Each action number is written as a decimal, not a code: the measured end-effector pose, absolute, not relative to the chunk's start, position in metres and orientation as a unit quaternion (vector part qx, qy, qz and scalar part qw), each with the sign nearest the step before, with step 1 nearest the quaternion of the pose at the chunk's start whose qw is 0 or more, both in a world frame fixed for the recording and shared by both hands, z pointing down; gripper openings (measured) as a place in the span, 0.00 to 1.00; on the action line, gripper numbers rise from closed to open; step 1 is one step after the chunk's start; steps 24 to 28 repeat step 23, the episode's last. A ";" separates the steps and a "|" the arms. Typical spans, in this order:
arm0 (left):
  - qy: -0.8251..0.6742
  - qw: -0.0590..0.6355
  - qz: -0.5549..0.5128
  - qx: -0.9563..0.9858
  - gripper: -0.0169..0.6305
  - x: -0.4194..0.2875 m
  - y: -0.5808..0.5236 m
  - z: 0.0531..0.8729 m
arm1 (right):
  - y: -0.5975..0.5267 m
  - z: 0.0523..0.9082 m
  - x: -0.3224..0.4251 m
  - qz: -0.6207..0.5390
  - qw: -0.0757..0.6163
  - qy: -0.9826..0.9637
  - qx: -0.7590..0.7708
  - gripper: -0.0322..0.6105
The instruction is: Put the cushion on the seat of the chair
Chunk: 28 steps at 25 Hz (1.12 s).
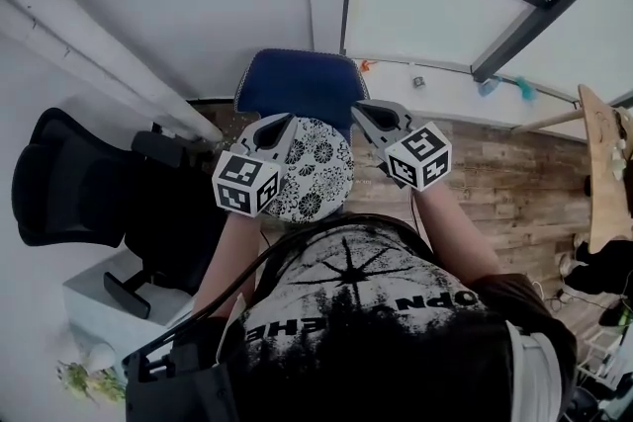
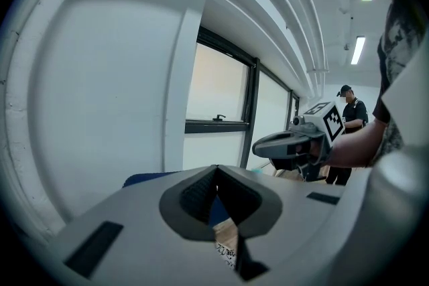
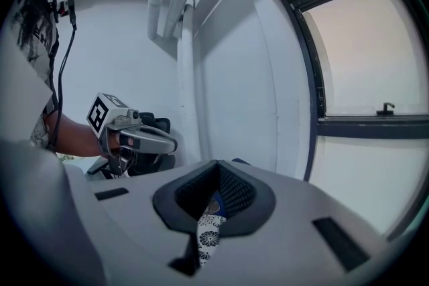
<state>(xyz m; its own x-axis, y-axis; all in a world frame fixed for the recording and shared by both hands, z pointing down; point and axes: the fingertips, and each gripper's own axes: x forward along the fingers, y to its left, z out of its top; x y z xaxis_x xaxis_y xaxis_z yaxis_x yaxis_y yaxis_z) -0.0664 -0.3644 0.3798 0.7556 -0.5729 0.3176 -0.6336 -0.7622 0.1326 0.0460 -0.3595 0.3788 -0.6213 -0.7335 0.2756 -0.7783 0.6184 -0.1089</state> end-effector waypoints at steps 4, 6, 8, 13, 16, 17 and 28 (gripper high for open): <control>-0.320 0.122 0.125 0.931 0.05 -0.067 -0.362 0.378 | -0.358 0.377 0.043 0.107 0.102 -0.893 0.424 0.08; -0.319 0.123 0.123 0.932 0.05 -0.068 -0.360 0.377 | -0.356 0.377 0.043 0.105 0.103 -0.892 0.427 0.08; -0.319 0.127 0.120 0.931 0.05 -0.069 -0.359 0.377 | -0.354 0.378 0.045 0.104 0.104 -0.891 0.429 0.08; -0.325 0.136 0.115 0.929 0.05 -0.073 -0.357 0.381 | -0.348 0.384 0.048 0.112 0.105 -0.889 0.432 0.08; -0.324 0.138 0.112 0.929 0.05 -0.071 -0.357 0.381 | -0.348 0.384 0.051 0.118 0.105 -0.886 0.435 0.08; -0.322 0.138 0.111 0.930 0.05 -0.070 -0.357 0.381 | -0.348 0.383 0.052 0.117 0.104 -0.886 0.436 0.08; -0.320 0.140 0.110 0.930 0.05 -0.072 -0.355 0.382 | -0.346 0.382 0.046 0.114 0.106 -0.887 0.434 0.08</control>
